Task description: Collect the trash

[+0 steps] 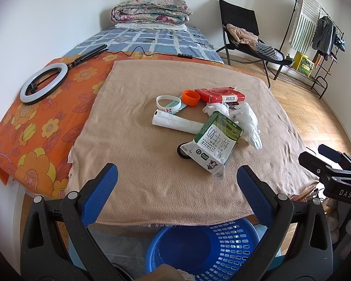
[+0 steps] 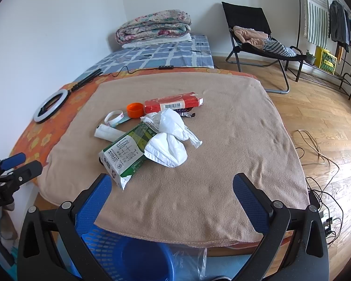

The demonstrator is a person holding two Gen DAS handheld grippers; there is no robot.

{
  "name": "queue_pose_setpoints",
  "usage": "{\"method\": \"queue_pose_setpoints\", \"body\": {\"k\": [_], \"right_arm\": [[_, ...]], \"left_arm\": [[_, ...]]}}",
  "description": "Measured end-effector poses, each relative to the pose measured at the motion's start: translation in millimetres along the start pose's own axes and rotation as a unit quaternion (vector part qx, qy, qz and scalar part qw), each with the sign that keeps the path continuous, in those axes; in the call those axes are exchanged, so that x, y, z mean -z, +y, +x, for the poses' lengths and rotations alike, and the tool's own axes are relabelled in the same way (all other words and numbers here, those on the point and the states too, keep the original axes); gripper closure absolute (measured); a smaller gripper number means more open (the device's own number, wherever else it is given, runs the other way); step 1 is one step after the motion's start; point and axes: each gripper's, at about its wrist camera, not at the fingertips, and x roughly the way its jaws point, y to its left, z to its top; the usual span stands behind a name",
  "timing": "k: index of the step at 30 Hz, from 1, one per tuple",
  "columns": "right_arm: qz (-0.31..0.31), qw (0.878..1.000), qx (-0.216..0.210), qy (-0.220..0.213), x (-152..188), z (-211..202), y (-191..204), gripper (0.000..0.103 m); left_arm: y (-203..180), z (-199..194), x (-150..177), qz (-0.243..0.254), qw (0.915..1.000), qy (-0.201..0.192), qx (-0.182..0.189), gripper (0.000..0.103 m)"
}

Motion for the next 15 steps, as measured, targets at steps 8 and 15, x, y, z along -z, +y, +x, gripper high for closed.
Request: {"method": "queue_pose_setpoints", "body": {"k": [8,15], "right_arm": [[-0.001,1.000,0.002,-0.001,-0.2,-0.4,1.4,0.001],[-0.008,1.000,0.007,-0.003,0.1,-0.8,2.7,0.001]], "left_arm": [[0.2,0.4,-0.2,0.000,1.0000,0.001,0.001,0.000],[0.5,0.3,-0.3,-0.001,1.0000,0.001,0.001,0.000]]}}
